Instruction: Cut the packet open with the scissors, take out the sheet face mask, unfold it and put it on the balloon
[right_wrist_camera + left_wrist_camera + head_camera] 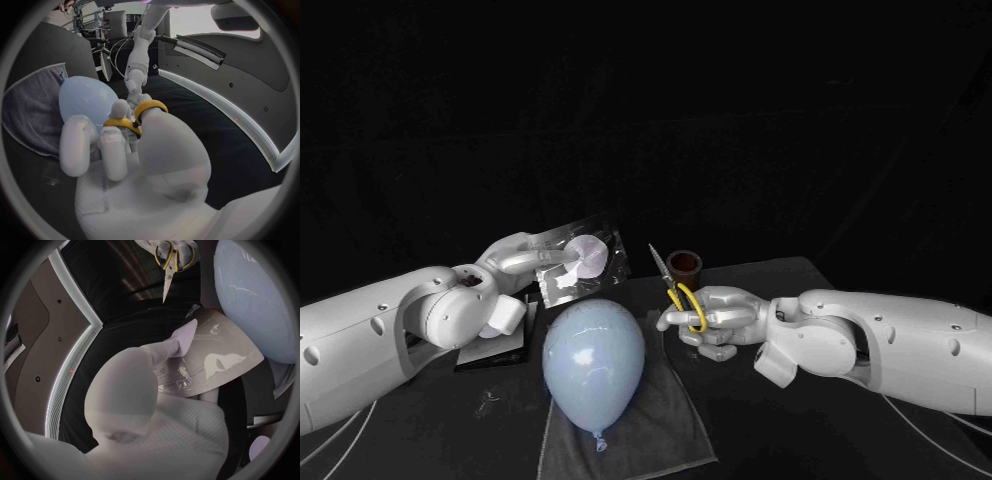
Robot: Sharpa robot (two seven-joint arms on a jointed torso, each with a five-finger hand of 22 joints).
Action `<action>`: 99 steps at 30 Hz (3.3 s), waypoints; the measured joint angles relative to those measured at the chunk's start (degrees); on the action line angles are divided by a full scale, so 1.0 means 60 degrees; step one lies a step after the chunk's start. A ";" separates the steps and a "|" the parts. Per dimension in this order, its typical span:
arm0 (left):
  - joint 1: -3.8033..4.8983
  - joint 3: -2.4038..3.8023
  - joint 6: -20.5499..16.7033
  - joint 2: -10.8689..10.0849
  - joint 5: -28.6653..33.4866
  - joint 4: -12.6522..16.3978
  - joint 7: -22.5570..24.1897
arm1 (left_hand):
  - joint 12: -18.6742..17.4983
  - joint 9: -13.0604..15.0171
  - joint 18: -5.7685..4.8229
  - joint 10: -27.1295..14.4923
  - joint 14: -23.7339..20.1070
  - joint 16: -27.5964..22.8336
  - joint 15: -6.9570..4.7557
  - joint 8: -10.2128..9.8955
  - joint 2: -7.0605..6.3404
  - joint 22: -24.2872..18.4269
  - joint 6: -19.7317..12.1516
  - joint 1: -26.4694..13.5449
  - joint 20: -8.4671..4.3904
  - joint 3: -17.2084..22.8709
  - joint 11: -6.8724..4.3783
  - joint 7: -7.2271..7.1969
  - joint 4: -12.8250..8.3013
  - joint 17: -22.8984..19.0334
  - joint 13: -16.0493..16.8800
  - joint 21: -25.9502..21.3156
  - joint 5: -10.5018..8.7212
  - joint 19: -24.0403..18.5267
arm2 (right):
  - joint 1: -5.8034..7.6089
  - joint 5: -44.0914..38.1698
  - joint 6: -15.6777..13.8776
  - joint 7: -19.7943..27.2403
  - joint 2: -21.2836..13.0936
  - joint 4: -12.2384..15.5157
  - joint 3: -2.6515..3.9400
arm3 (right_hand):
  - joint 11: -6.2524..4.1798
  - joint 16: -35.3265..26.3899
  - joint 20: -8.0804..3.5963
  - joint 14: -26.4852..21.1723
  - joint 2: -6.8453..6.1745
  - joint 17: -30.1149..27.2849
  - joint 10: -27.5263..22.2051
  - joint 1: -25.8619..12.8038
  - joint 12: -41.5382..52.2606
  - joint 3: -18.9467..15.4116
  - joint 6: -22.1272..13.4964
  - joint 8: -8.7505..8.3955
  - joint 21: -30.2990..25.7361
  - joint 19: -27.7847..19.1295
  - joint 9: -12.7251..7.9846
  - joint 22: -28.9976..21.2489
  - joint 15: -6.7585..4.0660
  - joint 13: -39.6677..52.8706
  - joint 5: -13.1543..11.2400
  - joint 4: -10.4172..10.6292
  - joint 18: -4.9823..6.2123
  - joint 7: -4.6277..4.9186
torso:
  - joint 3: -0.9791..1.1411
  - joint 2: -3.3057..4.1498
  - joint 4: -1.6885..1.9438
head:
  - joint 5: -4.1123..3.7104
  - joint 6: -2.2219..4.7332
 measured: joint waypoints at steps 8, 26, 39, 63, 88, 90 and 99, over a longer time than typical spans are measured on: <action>0.0000 0.0000 0.0002 0.0002 0.0001 -0.0004 -0.0004 | 0.0000 0.0000 -0.0005 0.0000 0.0000 0.0000 0.0000 -0.0028 0.0000 0.0000 -0.0001 0.0000 0.0000 0.0000 0.0000 -0.0001 0.0000 0.0009 0.0000 0.0000 0.0000 0.0000 | 0.0007 0.0074 -0.0212 0.0359 0.0051 -0.0145 -0.0003 | 0.0120 0.0010 -0.0085 0.0026 0.0467 0.0001 -0.0120 -0.1353 0.0009 0.2305 0.1355 -0.0648 0.0242 0.0016 -0.0770 0.0001 -0.0079 0.0006 -0.0028 0.0257 -0.0002 -0.0052 | -0.0006 0.0000 0.0002 | -0.0007 0.0009; 0.0001 0.0000 0.0005 -0.0001 0.0002 -0.0008 -0.0009 | 0.0000 0.0000 0.0026 0.0000 0.0000 0.0000 0.0000 0.0001 -0.0003 0.0000 -0.0011 -0.0002 0.0000 -0.0001 0.0000 -0.0011 0.0001 0.0009 0.0000 0.0000 -0.0011 0.0000 | 0.0009 0.0096 -0.0453 0.0559 0.0108 -0.0289 -0.0005 | 0.0014 0.0025 0.0268 0.0022 -0.1744 0.0009 0.0028 -0.4599 0.0020 0.2384 0.0457 -0.2510 -0.0261 -0.0127 -0.1456 -0.0008 0.0237 0.0011 -0.0027 -0.1946 -0.0007 0.0002 | -0.0005 0.0007 0.0005 | -0.0020 0.0019; 0.0001 -0.0001 0.0009 0.0015 0.0003 -0.0037 -0.0011 | 0.0000 0.0000 0.0031 0.0000 0.0000 0.0000 0.0000 0.0001 -0.0004 0.0000 -0.0029 -0.0003 0.0000 -0.0027 0.0001 -0.0029 -0.0024 0.0031 0.0000 0.0000 -0.0032 0.0000 | 0.0010 0.0026 -0.0121 0.0080 0.0125 -0.0359 -0.0004 | 0.0016 -0.0347 0.0331 0.0007 -0.1401 0.0001 0.0027 -0.2484 0.0018 -0.3199 0.0458 -0.2743 -0.3412 -0.1864 -0.2101 -0.1679 0.0359 0.0011 -0.0026 0.1429 0.0450 0.0001 | -0.0001 0.0003 -0.0001 | -0.0026 -0.0003; 0.0001 -0.0001 0.0018 0.0052 0.0003 -0.0062 -0.0013 | 0.0000 0.0000 0.0034 0.0000 0.0000 0.0000 0.0001 -0.0031 -0.0017 0.0000 -0.0002 -0.0017 0.0000 -0.0027 0.0000 -0.0002 -0.0025 0.0028 0.0000 0.0000 -0.0035 0.0000 | 0.0010 -0.0103 0.0511 -0.0441 0.0105 -0.0342 -0.0002 | 0.0016 -0.0501 0.0347 0.0007 -0.1452 0.0009 0.0026 -0.2533 0.0018 -0.3517 0.0471 -0.3024 -0.3940 -0.2122 -0.2346 -0.2101 0.0358 0.0011 0.0016 0.1443 0.0591 -0.0012 | -0.0005 0.0005 0.0002 | -0.0017 -0.0009; 0.0002 0.0001 0.0029 0.0057 0.0004 -0.0086 -0.0013 | 0.0000 0.0000 0.0026 0.0000 -0.0001 0.0000 0.0001 -0.0001 -0.0009 0.0000 -0.0012 -0.0008 0.0000 -0.0028 0.0001 -0.0012 -0.0025 0.0022 0.0000 0.0000 -0.0038 0.0000 | 0.0008 -0.0217 0.0712 -0.0324 0.0085 -0.0338 -0.0004 | -0.0353 -0.1160 0.0079 0.0022 -0.1687 0.0001 -0.4029 -0.1510 -0.1682 -0.2794 -0.2469 -0.2615 -0.3560 -0.1334 -0.2263 -0.2056 0.0203 -0.5130 0.0015 0.1378 0.0668 -0.1108 | -0.0005 0.0005 0.0005 | -0.0042 -0.0002; 0.0002 -0.0001 0.0029 0.0054 0.0004 -0.0086 -0.0013 | 0.0000 0.0001 0.0024 0.0000 -0.0001 0.0000 0.0001 -0.0001 -0.0001 0.0000 -0.0012 0.0000 0.0000 -0.0028 0.0001 -0.0013 -0.0025 0.0022 0.0000 0.0000 -0.0037 0.0000 | 0.0006 -0.0228 0.0757 -0.0322 0.0089 -0.0340 -0.0004 | -0.0351 -0.1160 0.0079 0.0022 -0.1627 0.0001 -0.4028 -0.1489 -0.1698 -0.2794 -0.2474 -0.2517 -0.3560 -0.1334 -0.2222 -0.2056 0.0203 -0.5232 0.0016 0.1379 0.0667 -0.1110 | -0.0005 0.0006 0.0005 | -0.0042 -0.0003; 0.0002 -0.0001 0.0031 0.0048 0.0004 -0.0085 -0.0014 | 0.0000 0.0001 0.0016 0.0000 0.0000 0.0000 0.0001 -0.0013 -0.0002 0.0000 -0.0027 0.0000 0.0000 -0.0039 0.0001 -0.0028 -0.0036 0.0024 0.0000 0.0000 0.0001 0.0000 | 0.0004 -0.0241 0.0832 -0.0293 0.0106 -0.0352 -0.0004 | -0.0204 -0.1117 0.0133 0.0022 -0.1386 0.0009 -0.3770 -0.1437 -0.1698 -0.2730 -0.2597 -0.2128 -0.3300 -0.1280 -0.2001 -0.1893 0.0203 -0.5498 0.0015 0.1364 0.0662 -0.1050 | -0.0005 0.0005 0.0005 | -0.0022 0.0001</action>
